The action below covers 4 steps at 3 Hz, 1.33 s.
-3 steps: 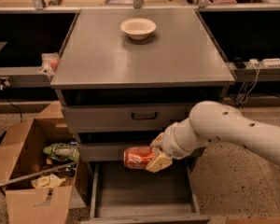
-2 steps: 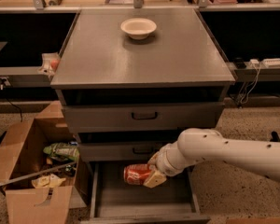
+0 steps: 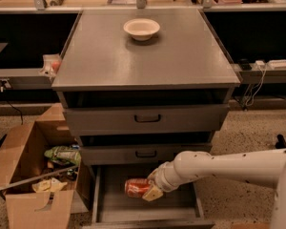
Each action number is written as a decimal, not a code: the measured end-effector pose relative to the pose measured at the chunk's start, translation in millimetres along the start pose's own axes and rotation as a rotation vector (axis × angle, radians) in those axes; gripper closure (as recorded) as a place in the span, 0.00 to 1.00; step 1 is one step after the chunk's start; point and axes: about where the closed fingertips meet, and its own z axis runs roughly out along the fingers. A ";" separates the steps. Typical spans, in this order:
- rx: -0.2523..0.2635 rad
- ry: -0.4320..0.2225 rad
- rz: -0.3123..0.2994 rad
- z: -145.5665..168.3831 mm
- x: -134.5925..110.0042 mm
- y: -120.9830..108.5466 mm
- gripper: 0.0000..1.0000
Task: Place coke can into bottom drawer
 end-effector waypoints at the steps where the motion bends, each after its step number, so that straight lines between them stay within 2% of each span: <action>1: -0.003 -0.006 0.016 44.9 15.0 -5.9 1.00; 2: -0.003 -0.034 0.015 105.9 30.5 -23.5 1.00; 3: -0.017 -0.063 0.069 166.2 56.5 -36.4 1.00; 4: -0.054 -0.096 0.135 217.2 80.1 -40.7 1.00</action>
Offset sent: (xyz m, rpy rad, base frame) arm 0.0362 0.0449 -0.2369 0.0987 0.0816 -0.0279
